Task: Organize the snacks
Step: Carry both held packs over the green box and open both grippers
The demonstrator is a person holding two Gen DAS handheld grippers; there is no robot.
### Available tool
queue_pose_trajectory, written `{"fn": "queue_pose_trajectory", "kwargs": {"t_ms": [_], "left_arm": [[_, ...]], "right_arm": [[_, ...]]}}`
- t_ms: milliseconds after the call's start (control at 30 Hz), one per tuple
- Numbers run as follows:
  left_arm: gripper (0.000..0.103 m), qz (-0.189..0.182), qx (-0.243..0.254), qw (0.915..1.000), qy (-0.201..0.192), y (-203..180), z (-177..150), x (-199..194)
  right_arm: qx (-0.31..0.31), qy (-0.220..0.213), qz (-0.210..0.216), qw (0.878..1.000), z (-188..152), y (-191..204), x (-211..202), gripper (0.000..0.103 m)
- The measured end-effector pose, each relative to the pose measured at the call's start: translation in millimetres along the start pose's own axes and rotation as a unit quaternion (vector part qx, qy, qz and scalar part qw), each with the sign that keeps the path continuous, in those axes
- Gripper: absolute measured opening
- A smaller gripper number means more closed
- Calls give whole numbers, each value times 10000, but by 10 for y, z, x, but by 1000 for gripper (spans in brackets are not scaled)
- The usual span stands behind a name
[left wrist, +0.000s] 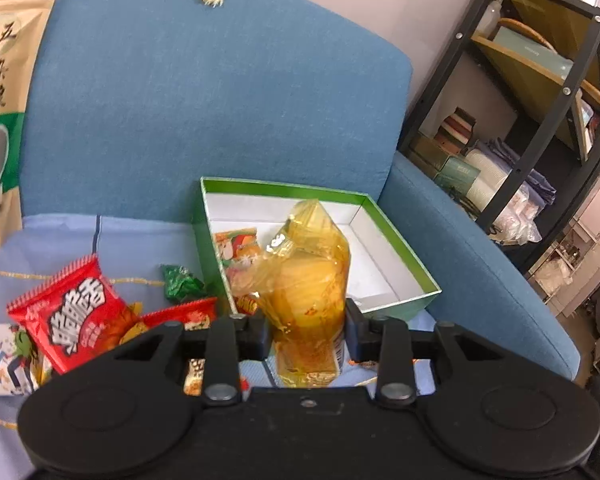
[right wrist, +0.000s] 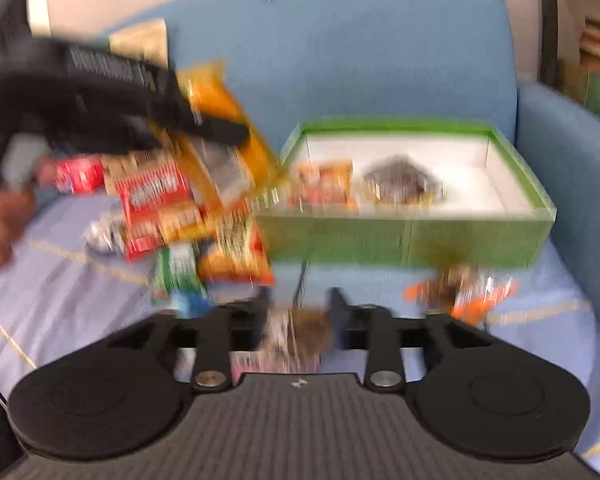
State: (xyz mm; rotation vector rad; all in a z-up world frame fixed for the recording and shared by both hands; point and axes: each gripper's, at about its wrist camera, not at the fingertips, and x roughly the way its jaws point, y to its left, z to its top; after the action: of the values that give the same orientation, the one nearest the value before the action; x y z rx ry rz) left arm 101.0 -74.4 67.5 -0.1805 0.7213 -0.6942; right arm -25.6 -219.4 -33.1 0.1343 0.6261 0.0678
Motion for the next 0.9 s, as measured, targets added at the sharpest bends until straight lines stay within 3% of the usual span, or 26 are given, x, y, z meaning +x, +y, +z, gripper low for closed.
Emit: {"fn": "queue_pose_trajectory", "kwargs": {"t_ms": [33, 100, 267, 367, 433, 633, 667, 700, 833, 900], "left_arm": [[54, 11, -31, 10000, 50, 15, -16, 17], [54, 41, -28, 9999, 146, 28, -61, 55], [54, 57, -31, 9998, 202, 48, -93, 63], [54, 64, 54, 9997, 209, 37, -85, 52], [54, 72, 76, 9997, 214, 29, -69, 61], [54, -15, 103, 9999, 133, -61, 35, 101], [54, -23, 127, 9999, 114, -79, 60, 112], [54, -29, 144, 9999, 89, -99, 88, 123], [54, -68, 125, 9999, 11, -158, 209, 197], [54, -68, 124, 9999, -9, -171, 241, 220]], "right_arm": [[175, 85, -18, 9998, -45, -2, 67, 103], [350, 242, 57, 9991, -98, 30, 188, 103], [-31, 331, -27, 9994, -222, 196, 442, 99], [-200, 199, 12, 9996, -230, 228, 351, 75], [-147, 105, 160, 9997, -193, 188, 264, 48], [-57, -330, 34, 9994, -13, 67, 11, 36], [-48, -433, -3, 9991, 30, 39, -36, 27], [-37, -539, -33, 9985, 80, 8, -79, 7], [0, -826, -222, 9963, 283, -121, -175, 3], [-33, -685, -208, 9974, 302, -164, -172, 5]]}}
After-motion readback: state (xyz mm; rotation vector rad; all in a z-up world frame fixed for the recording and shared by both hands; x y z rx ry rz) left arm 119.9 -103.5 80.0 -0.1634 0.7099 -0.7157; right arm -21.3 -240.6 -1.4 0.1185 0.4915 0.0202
